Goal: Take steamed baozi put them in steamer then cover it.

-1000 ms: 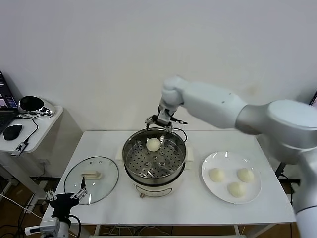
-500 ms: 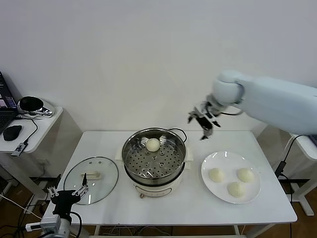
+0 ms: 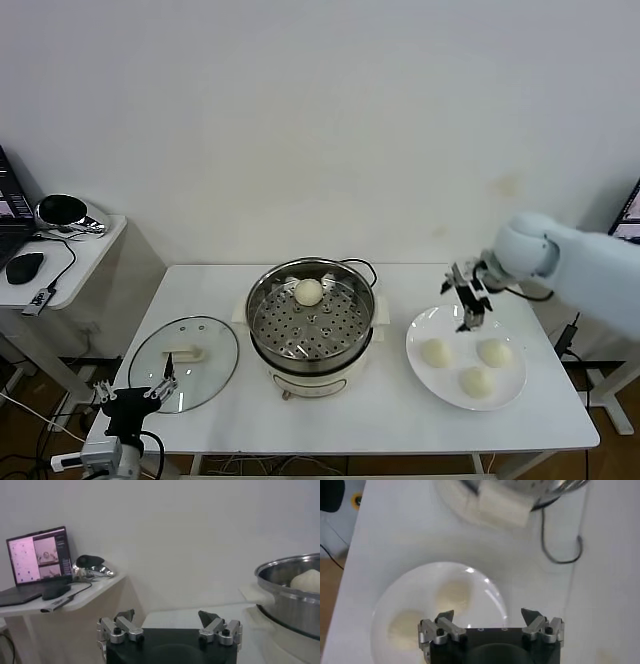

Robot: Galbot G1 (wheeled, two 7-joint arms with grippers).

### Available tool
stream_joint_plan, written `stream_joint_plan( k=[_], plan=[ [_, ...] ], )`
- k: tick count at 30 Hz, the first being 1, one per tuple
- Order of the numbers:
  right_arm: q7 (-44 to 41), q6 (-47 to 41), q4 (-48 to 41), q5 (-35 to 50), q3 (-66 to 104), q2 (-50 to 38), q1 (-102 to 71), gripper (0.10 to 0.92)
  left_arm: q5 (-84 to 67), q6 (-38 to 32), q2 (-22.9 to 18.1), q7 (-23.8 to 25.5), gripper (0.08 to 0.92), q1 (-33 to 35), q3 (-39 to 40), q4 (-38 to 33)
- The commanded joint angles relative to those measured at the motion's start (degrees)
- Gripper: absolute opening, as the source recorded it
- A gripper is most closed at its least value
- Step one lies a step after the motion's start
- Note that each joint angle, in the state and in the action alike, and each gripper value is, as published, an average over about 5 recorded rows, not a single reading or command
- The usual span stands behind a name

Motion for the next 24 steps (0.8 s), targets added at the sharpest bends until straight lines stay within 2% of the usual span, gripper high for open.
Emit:
stream_joint_plan(
  k=[1,24],
  plan=[
    [0.35,1.04,-5.71,-6.7,10.24,0.93,-16.13,0.823,-0.01,-0.02,-0.02,-0.01,0.823,0.01,-0.26,-0.02],
    [3.77,3.98,-14.45,-10.15,17.53,10.72,-22.41,0.81,0.21,-0.28,0.31,-0.1,0.823,0.25,-1.31,0.68]
  ],
)
